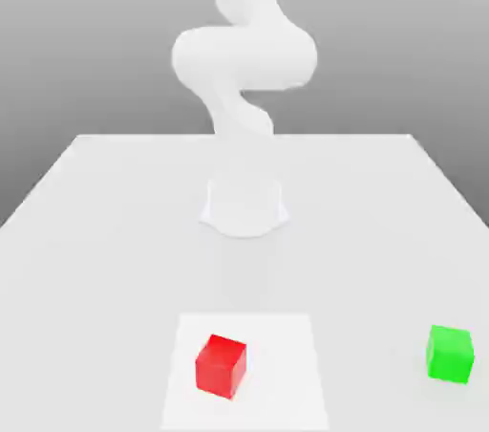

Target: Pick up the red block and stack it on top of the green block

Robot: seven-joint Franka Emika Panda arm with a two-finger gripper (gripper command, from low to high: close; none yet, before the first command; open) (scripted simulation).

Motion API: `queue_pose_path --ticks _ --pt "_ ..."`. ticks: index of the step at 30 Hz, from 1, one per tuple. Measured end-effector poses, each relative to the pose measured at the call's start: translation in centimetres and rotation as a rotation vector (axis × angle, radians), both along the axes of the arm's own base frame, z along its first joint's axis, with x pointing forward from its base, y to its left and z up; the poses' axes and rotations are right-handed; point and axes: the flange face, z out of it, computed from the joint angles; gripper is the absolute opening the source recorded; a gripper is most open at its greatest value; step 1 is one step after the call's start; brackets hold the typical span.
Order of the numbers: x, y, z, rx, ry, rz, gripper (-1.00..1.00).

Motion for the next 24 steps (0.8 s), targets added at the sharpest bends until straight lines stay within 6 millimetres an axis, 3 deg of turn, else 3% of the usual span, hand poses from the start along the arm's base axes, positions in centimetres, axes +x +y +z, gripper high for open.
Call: queue_pose_path --ticks 5,11,16,21,24 --pt "5.4 -0.7 -10.2 0.024 0.165 -0.073 0.0" --pt "8.4 -1.7 -22.9 0.057 0.355 -0.158 0.0" --pt "8.1 -2.5 -33.4 0.09 0.513 -0.229 0.0" --pt "5.5 -2.9 -43.2 0.129 0.67 -0.301 0.0" --pt "4.8 -2.9 -47.4 0.137 0.704 -0.315 0.0"
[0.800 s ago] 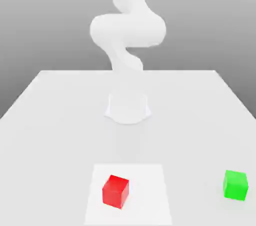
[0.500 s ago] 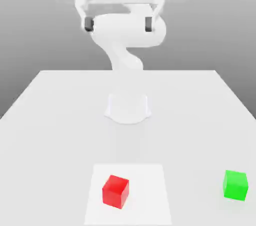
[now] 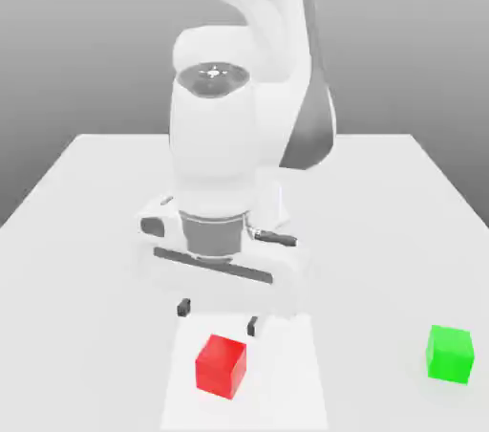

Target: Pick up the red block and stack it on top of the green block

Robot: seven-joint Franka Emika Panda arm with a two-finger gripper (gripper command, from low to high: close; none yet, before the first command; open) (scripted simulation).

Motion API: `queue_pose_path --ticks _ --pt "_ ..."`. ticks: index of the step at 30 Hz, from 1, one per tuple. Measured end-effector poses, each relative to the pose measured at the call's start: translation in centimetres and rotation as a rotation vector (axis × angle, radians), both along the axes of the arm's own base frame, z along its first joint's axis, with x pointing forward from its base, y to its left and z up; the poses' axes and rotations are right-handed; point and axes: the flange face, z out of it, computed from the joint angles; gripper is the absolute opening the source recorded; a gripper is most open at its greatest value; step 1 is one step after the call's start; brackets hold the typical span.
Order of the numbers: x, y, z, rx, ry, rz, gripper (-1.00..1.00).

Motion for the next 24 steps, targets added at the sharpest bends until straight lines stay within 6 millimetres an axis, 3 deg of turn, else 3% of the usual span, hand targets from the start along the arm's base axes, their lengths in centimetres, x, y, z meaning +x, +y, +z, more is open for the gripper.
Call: queue_pose_path --ticks 3,4,11,16,17,21,24 --pt "-0.1 0.0 -3.5 0.001 0.004 -0.002 0.0" --pt "-0.2 0.0 -4.3 0.001 0.005 -0.002 -1.0" --pt "-0.2 0.0 -4.4 0.001 0.004 -0.002 -1.0" --pt "-0.2 0.0 0.5 0.001 0.004 -0.002 -1.0" --pt "-0.1 0.7 1.4 0.001 0.005 0.005 -1.0" --pt "1.0 10.3 2.9 0.001 0.006 0.088 -1.0" --pt "0.4 18.1 3.8 0.001 0.006 0.151 -1.0"
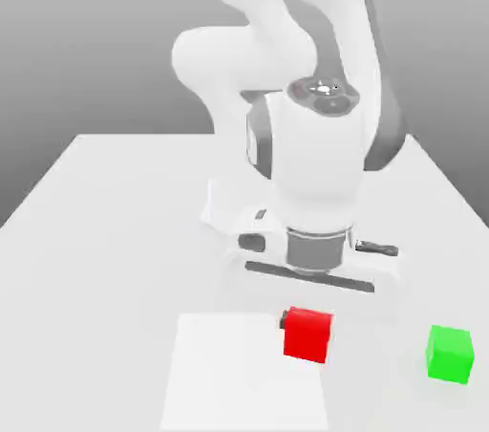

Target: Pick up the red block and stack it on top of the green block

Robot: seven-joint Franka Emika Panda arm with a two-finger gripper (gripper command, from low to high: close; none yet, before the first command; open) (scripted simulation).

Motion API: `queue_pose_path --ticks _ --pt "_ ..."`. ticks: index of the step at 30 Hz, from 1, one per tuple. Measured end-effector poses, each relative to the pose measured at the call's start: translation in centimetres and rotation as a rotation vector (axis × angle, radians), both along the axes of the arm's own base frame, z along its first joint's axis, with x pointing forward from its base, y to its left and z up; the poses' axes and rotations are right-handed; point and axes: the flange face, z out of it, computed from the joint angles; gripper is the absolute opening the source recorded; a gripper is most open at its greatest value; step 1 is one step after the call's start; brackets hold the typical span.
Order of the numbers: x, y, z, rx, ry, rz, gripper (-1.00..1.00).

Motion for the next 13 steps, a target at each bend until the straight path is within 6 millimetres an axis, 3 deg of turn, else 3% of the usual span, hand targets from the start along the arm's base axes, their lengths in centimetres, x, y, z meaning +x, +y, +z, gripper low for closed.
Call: queue_pose_path --ticks 4,6,8,9,13 --pt "-3.0 10.3 1.1 0.0 -0.001 0.081 -1.0" --pt "-3.7 12.3 -0.3 -0.001 -0.003 0.094 -1.0" --pt "-3.9 12.8 -2.7 -0.001 -0.004 0.098 -1.0" --pt "-4.0 12.9 -4.0 0.0 -0.003 0.099 1.0" --pt "-4.0 12.9 -4.0 0.0 -0.003 0.099 1.0"
